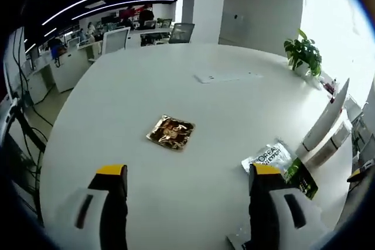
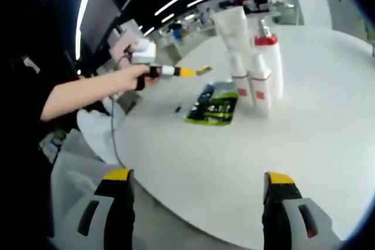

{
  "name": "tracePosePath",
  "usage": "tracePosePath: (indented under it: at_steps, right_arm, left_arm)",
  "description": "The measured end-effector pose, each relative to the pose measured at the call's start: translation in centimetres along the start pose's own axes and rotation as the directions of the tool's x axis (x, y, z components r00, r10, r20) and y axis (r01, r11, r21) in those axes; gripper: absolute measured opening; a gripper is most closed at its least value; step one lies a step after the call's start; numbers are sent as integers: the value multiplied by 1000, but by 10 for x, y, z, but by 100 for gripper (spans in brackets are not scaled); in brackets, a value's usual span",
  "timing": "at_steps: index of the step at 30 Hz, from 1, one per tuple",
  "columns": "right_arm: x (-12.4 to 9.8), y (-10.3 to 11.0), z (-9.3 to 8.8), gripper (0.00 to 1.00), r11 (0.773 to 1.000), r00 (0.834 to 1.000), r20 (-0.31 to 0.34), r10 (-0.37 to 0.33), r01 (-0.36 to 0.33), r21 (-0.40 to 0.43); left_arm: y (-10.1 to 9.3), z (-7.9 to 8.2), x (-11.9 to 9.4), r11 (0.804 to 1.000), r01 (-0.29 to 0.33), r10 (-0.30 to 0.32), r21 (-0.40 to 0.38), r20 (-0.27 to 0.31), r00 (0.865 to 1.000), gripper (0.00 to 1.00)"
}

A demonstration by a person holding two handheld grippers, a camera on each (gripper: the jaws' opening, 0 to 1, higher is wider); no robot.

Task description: Arrange the skincare products in the storage area until every visible bottle or jar stands upright without overlapping.

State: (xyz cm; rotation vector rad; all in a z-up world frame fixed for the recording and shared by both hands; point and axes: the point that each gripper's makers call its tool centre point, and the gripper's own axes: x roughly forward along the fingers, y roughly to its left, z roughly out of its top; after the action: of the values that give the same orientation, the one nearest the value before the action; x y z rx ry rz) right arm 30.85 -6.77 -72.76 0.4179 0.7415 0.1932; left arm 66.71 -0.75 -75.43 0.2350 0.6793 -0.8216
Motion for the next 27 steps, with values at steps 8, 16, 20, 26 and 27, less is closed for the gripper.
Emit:
tracePosePath:
  at_steps: [8,16,20,26,27]
  right_arm:
    - [1,-2,0,93,1000,1000,-1,-1,1,19]
    - [1,-4,1,93,999,1000,7,-8,7,39]
    - [1,-5,0,93,999,1000,3,-8,8,47]
    - [1,-6,-1,92,998,1000,-1,-9,9,58]
    - [1,-6,-1,92,998,1000,-1,-9,9,59]
  left_arm:
    - [10,7,20,997,-18,16,74,23,1000,72]
    - [11,9,37,969,-11,2,245,39,999,52]
    - [7,9,43,963,-10,-1,268,43,999,49]
    - [10,14,50,960,-15,-1,279,56,998,42]
    - [9,14,51,959,-12,-4,284,55,998,40]
